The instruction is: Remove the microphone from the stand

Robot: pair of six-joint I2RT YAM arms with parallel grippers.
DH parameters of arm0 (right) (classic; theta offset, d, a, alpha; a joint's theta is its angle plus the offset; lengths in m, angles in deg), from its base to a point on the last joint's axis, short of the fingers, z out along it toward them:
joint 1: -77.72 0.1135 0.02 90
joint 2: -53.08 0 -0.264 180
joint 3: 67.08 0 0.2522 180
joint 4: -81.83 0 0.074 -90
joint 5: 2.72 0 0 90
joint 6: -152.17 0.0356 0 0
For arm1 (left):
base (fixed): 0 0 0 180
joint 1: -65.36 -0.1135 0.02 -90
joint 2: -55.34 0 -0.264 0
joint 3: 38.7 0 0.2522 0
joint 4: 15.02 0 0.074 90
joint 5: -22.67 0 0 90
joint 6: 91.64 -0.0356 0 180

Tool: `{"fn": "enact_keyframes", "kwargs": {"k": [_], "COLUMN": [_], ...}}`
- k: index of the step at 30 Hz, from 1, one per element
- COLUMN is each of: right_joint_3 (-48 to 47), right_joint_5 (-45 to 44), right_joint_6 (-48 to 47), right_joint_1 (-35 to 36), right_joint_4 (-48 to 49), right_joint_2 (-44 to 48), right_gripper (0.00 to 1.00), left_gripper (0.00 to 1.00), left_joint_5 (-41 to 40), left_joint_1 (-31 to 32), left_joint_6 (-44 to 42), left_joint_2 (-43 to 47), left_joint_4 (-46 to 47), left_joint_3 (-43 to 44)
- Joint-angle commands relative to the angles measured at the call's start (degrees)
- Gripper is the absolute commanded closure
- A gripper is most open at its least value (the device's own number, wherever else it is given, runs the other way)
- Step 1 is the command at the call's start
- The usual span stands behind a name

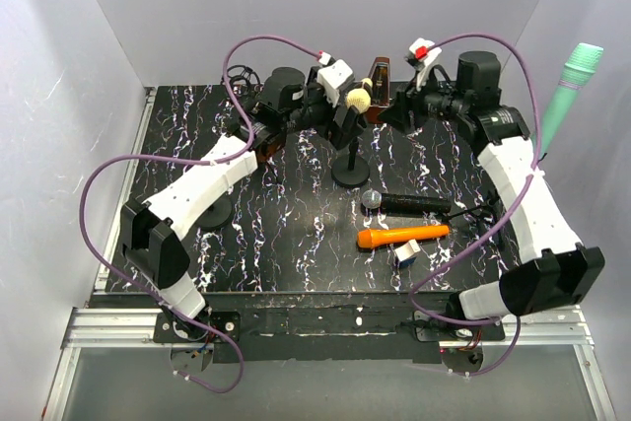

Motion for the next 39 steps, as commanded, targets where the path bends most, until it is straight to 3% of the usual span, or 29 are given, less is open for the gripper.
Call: {"fn": "enact_keyframes", "kwargs": {"k": [1,9,15,25,33,39], "right_joint_3": [-6.3,-19.2,-16.0,-17.1,-17.2,-24.8], "right_joint_5": [3.0,-3.6,-4.2,-3.8,-5.6,-3.0], "right_joint_6": [-15.3,-23.4,-31.7,-26.0,-20.9,-21.4], "right_joint_1": [4.4,12.4,15.4,16.0,15.9,14.3], "right_joint_4": [0.3,-8.8,-2.8,-0.1,-1.5,-13.9], "right_joint_2": [-2.4,-11.4,-11.1,-13.0,-11.6,-12.9], "right_gripper": [0.41,0.40,0.46,0.54,0.50,0.37], "left_gripper": [0.02,0.02,0.02,0.02,0.02,0.02], "left_joint_5": [0.9,6.7,5.8,6.3,13.5,15.8], "left_joint_1": [0.2,-1.9,-3.1,-5.3,-8.4,-11.0], "left_joint_6": [-2.1,2.6,3.0,1.8,-1.0,0.4], "left_joint_2": [6.6,12.7,15.0,11.1,13.5,8.8], "left_joint_4": [-1.1,-1.5,5.1,5.3,14.1,23.4], "left_joint_3": [-1.7,-6.2,-14.6,-11.3,-19.0,-18.9]}}
